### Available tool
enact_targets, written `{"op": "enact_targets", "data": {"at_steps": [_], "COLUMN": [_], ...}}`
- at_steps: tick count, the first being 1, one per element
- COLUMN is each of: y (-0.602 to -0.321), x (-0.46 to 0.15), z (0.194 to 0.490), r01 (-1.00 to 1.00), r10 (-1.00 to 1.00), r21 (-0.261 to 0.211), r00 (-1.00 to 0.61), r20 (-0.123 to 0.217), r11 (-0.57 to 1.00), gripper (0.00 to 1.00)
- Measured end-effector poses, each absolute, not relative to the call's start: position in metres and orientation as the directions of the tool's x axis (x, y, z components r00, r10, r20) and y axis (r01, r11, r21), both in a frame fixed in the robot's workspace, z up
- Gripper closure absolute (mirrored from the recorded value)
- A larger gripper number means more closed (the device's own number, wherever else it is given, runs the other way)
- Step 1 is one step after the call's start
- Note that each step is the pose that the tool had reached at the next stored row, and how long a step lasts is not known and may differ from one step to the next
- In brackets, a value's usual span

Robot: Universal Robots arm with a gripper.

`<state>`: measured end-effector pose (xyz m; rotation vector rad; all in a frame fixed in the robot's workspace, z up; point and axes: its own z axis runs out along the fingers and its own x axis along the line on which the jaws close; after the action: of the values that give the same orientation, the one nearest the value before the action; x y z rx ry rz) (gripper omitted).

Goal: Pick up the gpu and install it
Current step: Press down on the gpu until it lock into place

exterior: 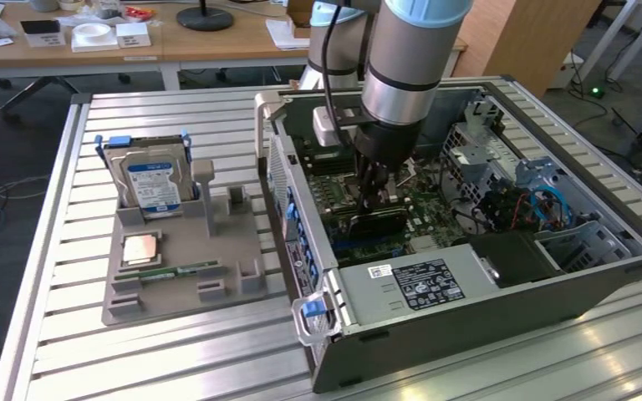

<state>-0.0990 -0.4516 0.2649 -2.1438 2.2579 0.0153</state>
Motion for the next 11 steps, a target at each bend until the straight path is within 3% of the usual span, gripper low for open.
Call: {"op": "enact_targets", "data": {"at_steps": [11], "y": [-0.4516], "x": [-0.0992], "z": [0.2639], "r01": [-0.999], "r10": [-0.998], "r21": [-0.012], "r00": [-0.052], "r20": [-0.028], "r11": [0.052], "gripper": [0.89]}}
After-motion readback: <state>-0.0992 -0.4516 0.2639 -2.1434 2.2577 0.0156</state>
